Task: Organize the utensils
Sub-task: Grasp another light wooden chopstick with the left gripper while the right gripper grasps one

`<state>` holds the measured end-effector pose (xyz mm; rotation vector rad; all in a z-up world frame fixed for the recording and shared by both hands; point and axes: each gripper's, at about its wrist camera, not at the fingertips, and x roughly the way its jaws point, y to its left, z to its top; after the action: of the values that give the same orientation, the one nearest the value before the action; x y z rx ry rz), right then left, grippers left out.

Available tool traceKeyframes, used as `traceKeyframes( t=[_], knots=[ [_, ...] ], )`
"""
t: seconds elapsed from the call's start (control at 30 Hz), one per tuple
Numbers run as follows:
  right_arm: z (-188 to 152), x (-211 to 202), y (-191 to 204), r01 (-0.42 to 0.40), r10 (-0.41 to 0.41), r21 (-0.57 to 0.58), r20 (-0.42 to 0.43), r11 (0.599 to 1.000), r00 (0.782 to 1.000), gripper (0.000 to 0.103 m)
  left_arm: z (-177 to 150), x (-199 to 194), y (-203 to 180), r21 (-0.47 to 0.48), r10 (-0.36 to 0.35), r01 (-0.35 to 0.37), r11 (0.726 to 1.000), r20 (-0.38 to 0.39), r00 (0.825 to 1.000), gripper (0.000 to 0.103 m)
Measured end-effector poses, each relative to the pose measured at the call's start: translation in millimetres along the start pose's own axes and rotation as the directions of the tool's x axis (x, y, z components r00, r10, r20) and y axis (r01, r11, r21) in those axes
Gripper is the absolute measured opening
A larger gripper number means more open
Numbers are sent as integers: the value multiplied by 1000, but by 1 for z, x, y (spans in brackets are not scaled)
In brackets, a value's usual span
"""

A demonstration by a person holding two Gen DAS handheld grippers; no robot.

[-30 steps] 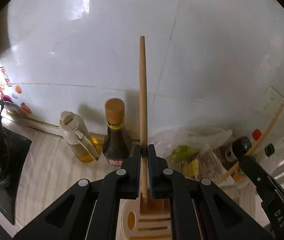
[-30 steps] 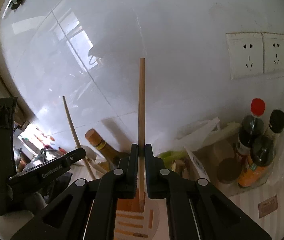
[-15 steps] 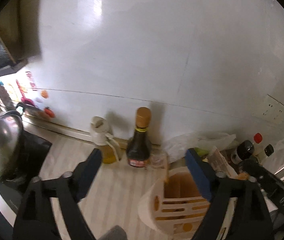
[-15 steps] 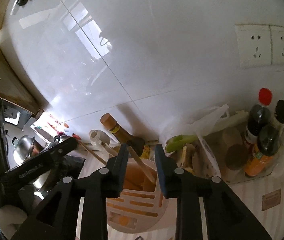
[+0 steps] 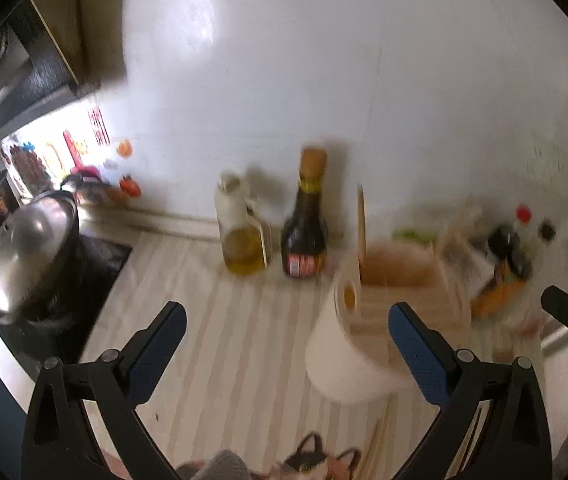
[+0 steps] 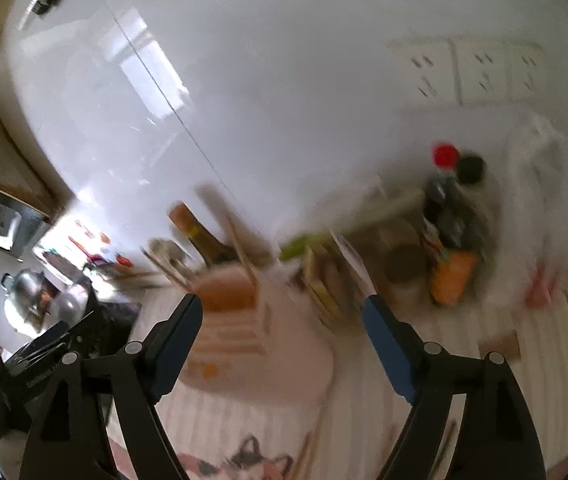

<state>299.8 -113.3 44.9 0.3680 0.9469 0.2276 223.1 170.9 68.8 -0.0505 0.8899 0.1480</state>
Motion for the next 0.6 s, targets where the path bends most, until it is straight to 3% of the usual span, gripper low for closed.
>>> traceKeyframes(
  t=[0.17,0.3,0.5,0.6],
  knots=[
    [-47,9,-31,68,-61,52,-115,996,991,84,-44,16,-12,49,5,0,999,-95,995,103],
    [-87,23,-62,136,-110,98,-231,986,967,80,-81,33,-27,110,27,-7,994,-179,983,103],
    [-142,48,-101,206,-143,133,-378,969,915,53,-130,67,-51,176,28,30,984,-318,948,100],
    [-163,58,-111,223,-144,141,-426,965,893,48,-150,83,-62,204,11,74,976,-384,923,88]
  ],
)
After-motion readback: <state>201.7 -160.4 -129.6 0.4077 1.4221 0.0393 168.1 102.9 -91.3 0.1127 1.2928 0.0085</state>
